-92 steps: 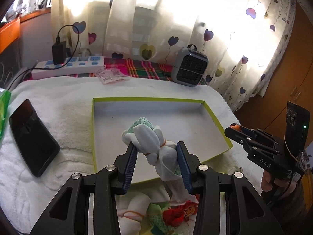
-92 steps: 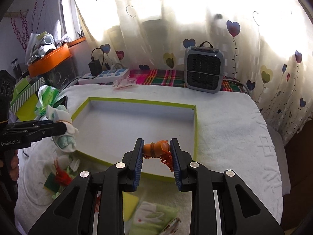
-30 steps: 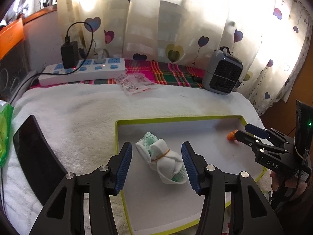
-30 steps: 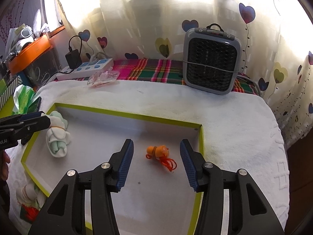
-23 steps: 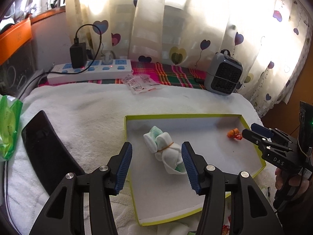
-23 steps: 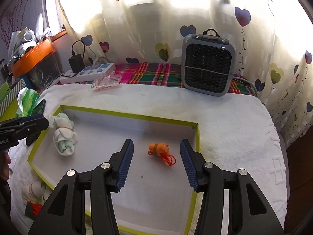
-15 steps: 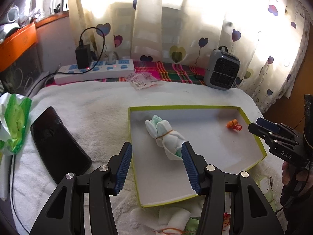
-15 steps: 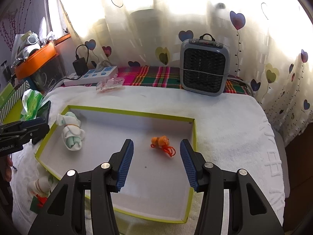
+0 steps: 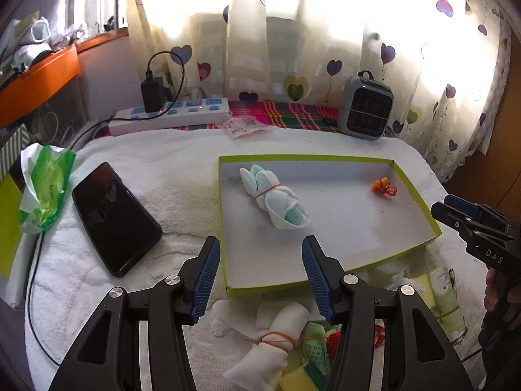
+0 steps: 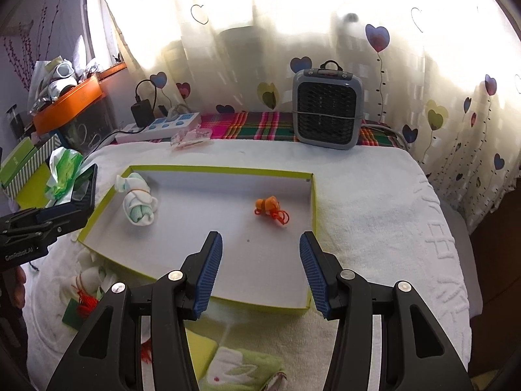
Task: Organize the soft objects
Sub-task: 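Withdraw both grippers from the box toward the remaining bundles, then grasp the green rolled towel with the right gripper while the left grasps the white sock bundle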
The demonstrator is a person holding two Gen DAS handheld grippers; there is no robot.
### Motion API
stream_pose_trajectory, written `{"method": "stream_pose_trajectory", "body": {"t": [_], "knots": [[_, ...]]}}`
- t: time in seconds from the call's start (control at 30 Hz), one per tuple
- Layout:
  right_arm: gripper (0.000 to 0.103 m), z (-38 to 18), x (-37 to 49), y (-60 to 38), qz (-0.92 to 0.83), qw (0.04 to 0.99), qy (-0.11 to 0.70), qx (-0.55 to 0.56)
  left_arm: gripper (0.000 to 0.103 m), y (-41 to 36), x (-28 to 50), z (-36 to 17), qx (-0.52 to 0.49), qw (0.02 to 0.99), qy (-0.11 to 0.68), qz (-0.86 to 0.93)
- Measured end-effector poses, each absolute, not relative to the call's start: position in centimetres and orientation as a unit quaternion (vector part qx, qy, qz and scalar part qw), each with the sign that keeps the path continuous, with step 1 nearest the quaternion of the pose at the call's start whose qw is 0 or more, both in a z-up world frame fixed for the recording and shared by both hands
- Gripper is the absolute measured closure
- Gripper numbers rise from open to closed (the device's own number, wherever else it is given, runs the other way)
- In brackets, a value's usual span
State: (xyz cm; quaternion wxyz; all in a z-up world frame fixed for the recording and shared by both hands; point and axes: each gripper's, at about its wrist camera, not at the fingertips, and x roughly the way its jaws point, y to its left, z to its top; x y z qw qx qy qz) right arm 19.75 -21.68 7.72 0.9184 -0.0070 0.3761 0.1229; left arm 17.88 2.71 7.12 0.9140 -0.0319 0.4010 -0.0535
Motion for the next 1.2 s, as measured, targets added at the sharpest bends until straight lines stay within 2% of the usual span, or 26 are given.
{"method": "stream_pose_trajectory", "body": {"t": [0.43, 0.7, 0.83, 1.2], "knots": [[0.052, 7.1, 16.1, -22.2, 0.122, 0.918, 0.376, 0.005, 0.051, 3.0, 14.1, 6.7, -0.03, 0.918, 0.393, -0.046], [0.052, 6.5, 13.9, -22.7, 0.122, 0.916, 0.381, 0.025, 0.051, 4.6, 12.1, 6.3, -0.065, 0.916, 0.392, -0.051], [0.045, 6.2, 12.6, -22.9, 0.118, 0.916, 0.382, 0.034, 0.051, 5.2, 11.3, 5.7, -0.076, 0.914, 0.396, -0.054], [0.045, 4.4, 10.6, -23.2, 0.119, 0.903, 0.409, 0.064, 0.051, 7.4, 10.1, 4.1, -0.125, 0.903, 0.407, -0.058]]}}
